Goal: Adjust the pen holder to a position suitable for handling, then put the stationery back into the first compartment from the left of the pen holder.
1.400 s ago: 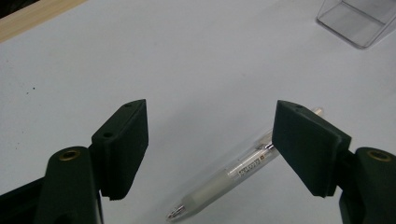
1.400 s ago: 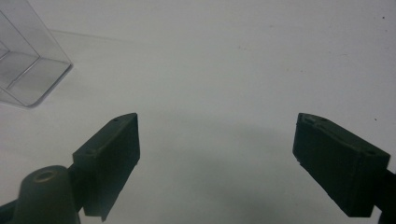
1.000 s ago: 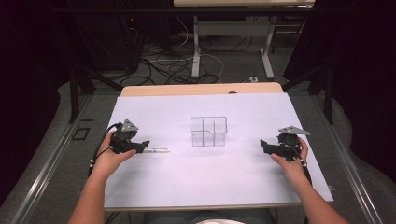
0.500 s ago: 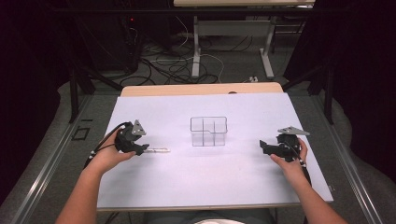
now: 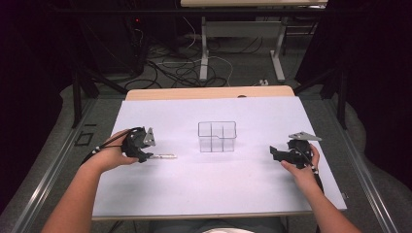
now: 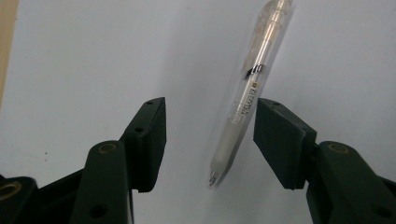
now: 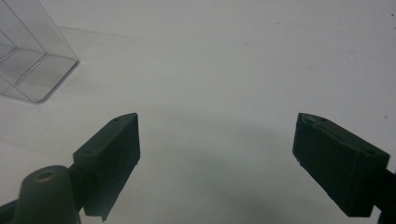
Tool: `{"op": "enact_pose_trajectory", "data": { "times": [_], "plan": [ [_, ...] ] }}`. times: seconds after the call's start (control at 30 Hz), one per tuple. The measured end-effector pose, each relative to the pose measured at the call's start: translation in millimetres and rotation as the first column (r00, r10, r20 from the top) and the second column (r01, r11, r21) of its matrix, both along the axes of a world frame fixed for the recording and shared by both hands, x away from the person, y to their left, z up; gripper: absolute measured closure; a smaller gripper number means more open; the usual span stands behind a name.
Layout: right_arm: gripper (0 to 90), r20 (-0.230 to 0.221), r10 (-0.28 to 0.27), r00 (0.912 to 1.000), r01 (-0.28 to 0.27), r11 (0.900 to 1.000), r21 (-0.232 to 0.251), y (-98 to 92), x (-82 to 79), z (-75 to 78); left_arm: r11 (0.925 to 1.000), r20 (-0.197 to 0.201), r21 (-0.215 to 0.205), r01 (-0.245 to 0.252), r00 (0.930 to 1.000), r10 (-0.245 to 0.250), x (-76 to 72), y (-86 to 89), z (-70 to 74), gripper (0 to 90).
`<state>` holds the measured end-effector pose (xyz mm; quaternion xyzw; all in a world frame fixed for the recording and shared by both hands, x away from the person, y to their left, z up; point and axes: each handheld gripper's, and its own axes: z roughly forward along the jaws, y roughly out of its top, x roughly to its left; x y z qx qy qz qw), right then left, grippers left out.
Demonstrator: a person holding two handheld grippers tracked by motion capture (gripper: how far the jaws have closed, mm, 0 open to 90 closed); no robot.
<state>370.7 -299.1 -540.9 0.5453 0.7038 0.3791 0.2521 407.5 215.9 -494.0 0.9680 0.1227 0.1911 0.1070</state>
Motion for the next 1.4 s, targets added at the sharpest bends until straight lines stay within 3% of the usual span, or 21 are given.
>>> {"op": "enact_pose_trajectory", "data": {
  "times": [0.1,0.47,0.8,1.13,1.4],
  "plan": [
    [14.6,0.000,-0.001,1.0000,0.001,1.000,0.001,0.3,0.1,-0.2,0.9982,-0.003,0.046,0.039,0.9992,-0.039,0.5,-1.7,-0.7,47.2],
    [14.6,-0.002,-0.002,1.0000,0.002,1.000,-0.001,0.9,0.5,-0.8,0.9941,-0.045,0.072,0.081,0.9960,-0.078,2.4,-3.9,-9.9,54.6],
    [14.6,-0.006,0.002,1.0000,-0.002,1.000,-0.004,1.8,1.3,-1.5,0.9870,-0.047,0.114,0.113,0.9930,-0.109,2.1,-2.1,-20.3,59.8],
    [14.6,-0.007,0.003,1.0000,-0.003,1.000,-0.004,1.5,1.5,-1.8,0.9735,-0.048,0.156,0.168,0.9856,-0.162,0.1,-6.6,-28.2,65.7],
    [14.8,-0.010,0.000,0.9999,0.000,1.000,-0.003,1.4,1.3,-2.1,0.9583,-0.045,0.211,0.193,0.9813,-0.187,0.8,-7.5,-33.7,68.7]
  ]
}}
